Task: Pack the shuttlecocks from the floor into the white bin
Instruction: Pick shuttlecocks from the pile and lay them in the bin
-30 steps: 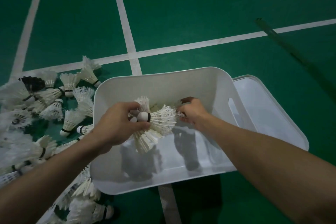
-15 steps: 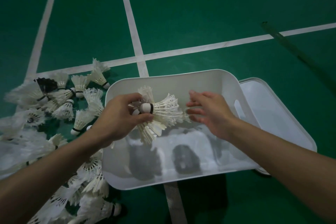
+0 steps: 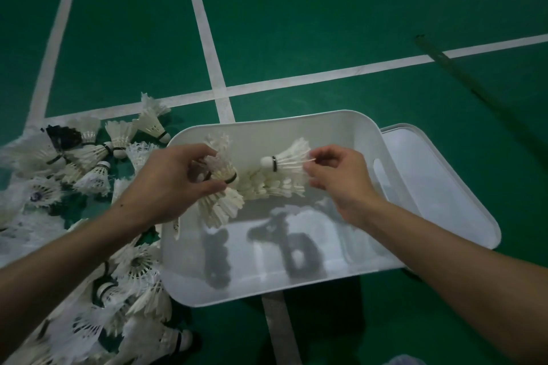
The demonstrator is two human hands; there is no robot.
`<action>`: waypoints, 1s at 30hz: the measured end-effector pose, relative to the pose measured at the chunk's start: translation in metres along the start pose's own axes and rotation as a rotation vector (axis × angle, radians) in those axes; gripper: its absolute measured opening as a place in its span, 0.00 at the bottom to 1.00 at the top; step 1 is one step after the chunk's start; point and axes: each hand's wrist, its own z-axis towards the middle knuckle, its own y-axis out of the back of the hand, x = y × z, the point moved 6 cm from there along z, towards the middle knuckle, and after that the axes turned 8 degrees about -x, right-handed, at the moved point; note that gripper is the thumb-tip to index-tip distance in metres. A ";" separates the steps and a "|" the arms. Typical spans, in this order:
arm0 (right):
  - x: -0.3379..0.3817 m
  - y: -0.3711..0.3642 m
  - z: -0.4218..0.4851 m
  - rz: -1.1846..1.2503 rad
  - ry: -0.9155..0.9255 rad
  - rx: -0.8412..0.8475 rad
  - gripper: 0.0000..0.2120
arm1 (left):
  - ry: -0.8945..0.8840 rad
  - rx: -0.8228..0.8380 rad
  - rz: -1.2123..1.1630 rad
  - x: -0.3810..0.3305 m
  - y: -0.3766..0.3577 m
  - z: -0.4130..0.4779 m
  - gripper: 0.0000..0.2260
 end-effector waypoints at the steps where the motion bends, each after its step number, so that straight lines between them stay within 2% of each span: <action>1: -0.004 0.010 0.007 -0.050 0.029 -0.065 0.11 | -0.007 -0.003 0.006 0.000 0.002 -0.001 0.24; 5: -0.021 0.040 0.023 -0.215 0.090 -0.280 0.10 | -0.025 -0.012 0.007 0.001 0.005 -0.004 0.25; 8: -0.019 0.045 0.025 -0.382 0.187 -0.349 0.05 | -0.022 -0.012 0.000 0.001 0.007 -0.005 0.26; 11: -0.020 0.044 0.030 -0.521 0.211 -0.354 0.05 | -0.034 -0.020 0.007 0.001 0.008 -0.006 0.26; 19: -0.036 0.038 0.038 -0.736 0.116 -0.256 0.07 | -0.033 -0.021 -0.007 0.002 0.007 -0.006 0.26; 22: -0.040 0.034 0.044 -0.726 0.110 -0.236 0.09 | -0.034 -0.026 -0.007 0.002 0.008 -0.006 0.26; 30: -0.068 0.009 0.051 -0.423 -0.008 -0.069 0.16 | -0.019 -0.032 -0.040 0.005 0.007 -0.002 0.28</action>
